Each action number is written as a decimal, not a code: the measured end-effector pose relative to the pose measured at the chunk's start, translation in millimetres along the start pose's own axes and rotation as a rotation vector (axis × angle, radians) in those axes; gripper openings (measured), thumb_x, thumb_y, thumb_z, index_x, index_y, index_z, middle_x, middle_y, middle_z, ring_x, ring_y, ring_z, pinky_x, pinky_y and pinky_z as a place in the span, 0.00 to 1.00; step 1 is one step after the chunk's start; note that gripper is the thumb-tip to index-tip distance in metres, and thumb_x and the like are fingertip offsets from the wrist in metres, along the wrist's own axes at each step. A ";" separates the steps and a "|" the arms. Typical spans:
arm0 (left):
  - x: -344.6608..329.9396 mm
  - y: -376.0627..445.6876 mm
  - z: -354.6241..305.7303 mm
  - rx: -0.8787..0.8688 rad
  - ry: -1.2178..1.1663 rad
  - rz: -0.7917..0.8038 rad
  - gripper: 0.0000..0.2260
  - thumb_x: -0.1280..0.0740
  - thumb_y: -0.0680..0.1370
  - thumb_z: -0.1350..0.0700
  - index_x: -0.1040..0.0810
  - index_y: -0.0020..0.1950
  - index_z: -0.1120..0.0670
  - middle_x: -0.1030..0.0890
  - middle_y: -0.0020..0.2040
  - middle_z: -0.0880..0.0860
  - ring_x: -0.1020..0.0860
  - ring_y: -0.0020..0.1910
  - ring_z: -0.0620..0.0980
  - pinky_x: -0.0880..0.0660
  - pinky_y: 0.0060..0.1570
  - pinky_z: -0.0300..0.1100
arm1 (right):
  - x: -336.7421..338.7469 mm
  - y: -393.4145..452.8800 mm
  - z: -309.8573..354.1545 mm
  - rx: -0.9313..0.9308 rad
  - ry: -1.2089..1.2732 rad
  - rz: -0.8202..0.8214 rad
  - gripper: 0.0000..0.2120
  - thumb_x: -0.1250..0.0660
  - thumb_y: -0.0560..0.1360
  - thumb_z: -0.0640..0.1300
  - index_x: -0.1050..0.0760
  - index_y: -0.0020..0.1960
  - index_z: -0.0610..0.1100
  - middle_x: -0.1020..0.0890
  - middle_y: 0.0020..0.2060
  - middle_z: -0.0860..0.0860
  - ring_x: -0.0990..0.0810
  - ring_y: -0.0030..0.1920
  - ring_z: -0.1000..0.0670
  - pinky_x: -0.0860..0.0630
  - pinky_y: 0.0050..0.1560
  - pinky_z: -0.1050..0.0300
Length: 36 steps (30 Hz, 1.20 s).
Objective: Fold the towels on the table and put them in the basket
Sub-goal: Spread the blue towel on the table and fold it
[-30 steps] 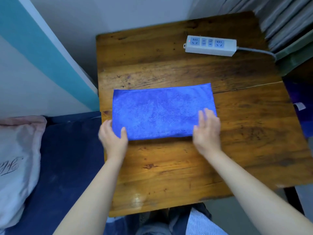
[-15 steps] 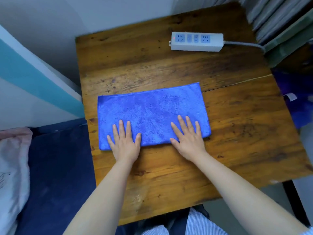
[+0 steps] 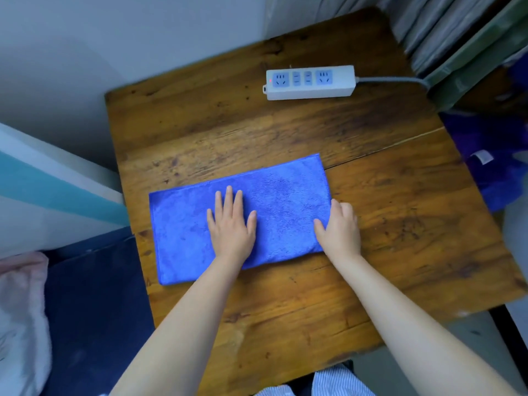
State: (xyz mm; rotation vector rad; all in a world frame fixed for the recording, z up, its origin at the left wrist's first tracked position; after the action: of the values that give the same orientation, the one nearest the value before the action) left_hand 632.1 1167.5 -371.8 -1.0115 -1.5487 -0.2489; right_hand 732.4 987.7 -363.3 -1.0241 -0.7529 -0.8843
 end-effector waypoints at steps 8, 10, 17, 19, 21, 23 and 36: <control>-17.0 4.0 -2.1 0.022 0.118 0.057 0.28 0.57 0.78 0.43 0.50 0.77 0.50 0.54 0.78 0.48 0.57 0.77 0.49 0.61 0.73 0.52 | -1.7 6.0 5.7 -0.080 -0.007 0.008 0.15 0.39 0.76 0.43 0.29 0.59 0.36 0.25 0.56 0.40 0.32 0.62 0.40 0.33 0.58 0.48; -16.6 4.3 -2.8 0.031 0.129 0.064 0.25 0.55 0.80 0.44 0.51 0.77 0.50 0.54 0.78 0.48 0.58 0.77 0.49 0.61 0.73 0.52 | -2.0 6.7 6.4 -0.073 0.020 -0.007 0.13 0.39 0.76 0.42 0.27 0.56 0.34 0.25 0.54 0.39 0.30 0.60 0.39 0.32 0.57 0.48; -13.5 3.9 -1.7 -0.001 0.109 0.111 0.25 0.50 0.81 0.46 0.52 0.77 0.50 0.56 0.78 0.48 0.59 0.77 0.49 0.61 0.73 0.51 | 8.8 0.1 8.5 -0.048 0.220 -0.089 0.12 0.37 0.76 0.41 0.24 0.49 0.31 0.24 0.49 0.36 0.25 0.49 0.38 0.32 0.44 0.52; -8.7 4.9 1.7 -0.067 0.112 0.111 0.25 0.50 0.81 0.46 0.51 0.77 0.50 0.55 0.78 0.49 0.57 0.77 0.49 0.59 0.74 0.51 | 18.3 -4.4 15.4 -0.025 0.276 -0.151 0.10 0.37 0.75 0.39 0.24 0.46 0.30 0.24 0.46 0.35 0.25 0.47 0.37 0.39 0.40 0.57; 1.9 3.5 14.6 -0.113 0.102 0.077 0.25 0.51 0.81 0.46 0.49 0.77 0.52 0.53 0.78 0.50 0.55 0.77 0.50 0.56 0.74 0.50 | 28.5 -13.3 33.3 0.027 0.328 -0.227 0.09 0.36 0.74 0.37 0.24 0.43 0.30 0.23 0.42 0.34 0.25 0.44 0.37 0.44 0.36 0.63; 15.4 -2.0 35.2 -0.101 0.045 0.027 0.24 0.49 0.82 0.48 0.46 0.76 0.54 0.49 0.78 0.52 0.53 0.77 0.51 0.53 0.74 0.50 | 35.5 -25.0 58.9 0.097 0.379 -0.285 0.10 0.36 0.73 0.38 0.24 0.40 0.30 0.23 0.38 0.34 0.25 0.40 0.39 0.45 0.35 0.63; 56.6 -62.0 206.3 0.033 -0.071 -0.046 0.19 0.44 0.81 0.55 0.34 0.71 0.60 0.37 0.74 0.57 0.42 0.75 0.55 0.42 0.71 0.49 | -67.1 -98.6 226.0 0.236 0.498 -0.024 0.11 0.36 0.75 0.39 0.23 0.53 0.33 0.23 0.50 0.36 0.25 0.52 0.40 0.36 0.49 0.59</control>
State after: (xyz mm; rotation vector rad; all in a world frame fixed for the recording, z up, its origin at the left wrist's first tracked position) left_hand 448.7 1292.5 -353.7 -0.9683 -1.6372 -0.2208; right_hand 588.5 1190.7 -305.2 -0.5519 -0.4333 -0.9935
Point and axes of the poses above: each hand's wrist, its own y-axis towards the middle knuckle, its own x-axis out of the back of the hand, z = x × y, the point moved 7 cm from there along y, towards the middle knuckle
